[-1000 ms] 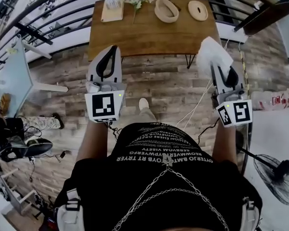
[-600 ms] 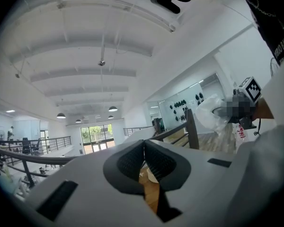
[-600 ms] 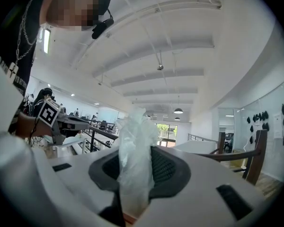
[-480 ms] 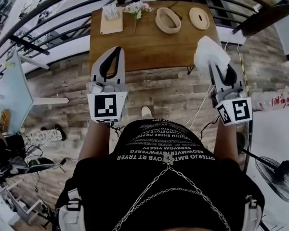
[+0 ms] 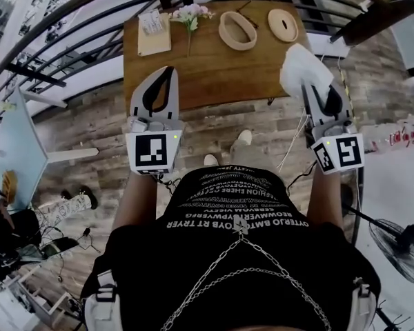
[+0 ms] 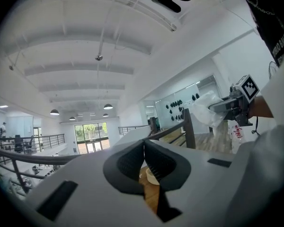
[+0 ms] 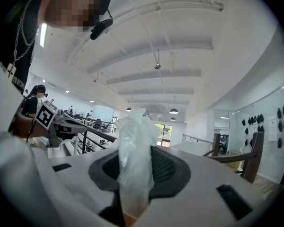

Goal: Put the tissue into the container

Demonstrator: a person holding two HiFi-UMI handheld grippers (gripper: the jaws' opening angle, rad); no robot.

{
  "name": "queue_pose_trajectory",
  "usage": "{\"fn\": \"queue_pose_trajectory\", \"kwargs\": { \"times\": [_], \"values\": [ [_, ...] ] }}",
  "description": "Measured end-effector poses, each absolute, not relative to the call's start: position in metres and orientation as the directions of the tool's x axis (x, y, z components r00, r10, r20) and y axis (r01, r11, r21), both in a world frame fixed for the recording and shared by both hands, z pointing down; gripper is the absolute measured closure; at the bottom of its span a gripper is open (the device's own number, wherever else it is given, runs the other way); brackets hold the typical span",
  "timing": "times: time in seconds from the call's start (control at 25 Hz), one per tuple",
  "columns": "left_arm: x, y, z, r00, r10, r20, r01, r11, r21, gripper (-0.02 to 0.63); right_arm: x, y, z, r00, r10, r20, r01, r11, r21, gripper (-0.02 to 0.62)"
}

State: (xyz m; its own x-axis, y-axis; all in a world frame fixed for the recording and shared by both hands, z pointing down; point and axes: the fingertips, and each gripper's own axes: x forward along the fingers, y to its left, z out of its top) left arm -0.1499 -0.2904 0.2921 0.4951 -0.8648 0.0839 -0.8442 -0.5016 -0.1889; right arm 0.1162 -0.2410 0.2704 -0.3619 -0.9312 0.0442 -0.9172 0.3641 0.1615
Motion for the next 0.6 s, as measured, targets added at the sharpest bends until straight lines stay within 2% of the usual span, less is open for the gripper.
{"fn": "queue_pose_trajectory", "kwargs": {
  "times": [0.6],
  "values": [
    [-0.090, -0.392, 0.310, 0.467, -0.878, 0.100, -0.858, -0.478, -0.189, 0.577, 0.167, -0.369, 0.326, -0.422, -0.901, 0.101, -0.899, 0.430, 0.086, 0.477]
  ]
}}
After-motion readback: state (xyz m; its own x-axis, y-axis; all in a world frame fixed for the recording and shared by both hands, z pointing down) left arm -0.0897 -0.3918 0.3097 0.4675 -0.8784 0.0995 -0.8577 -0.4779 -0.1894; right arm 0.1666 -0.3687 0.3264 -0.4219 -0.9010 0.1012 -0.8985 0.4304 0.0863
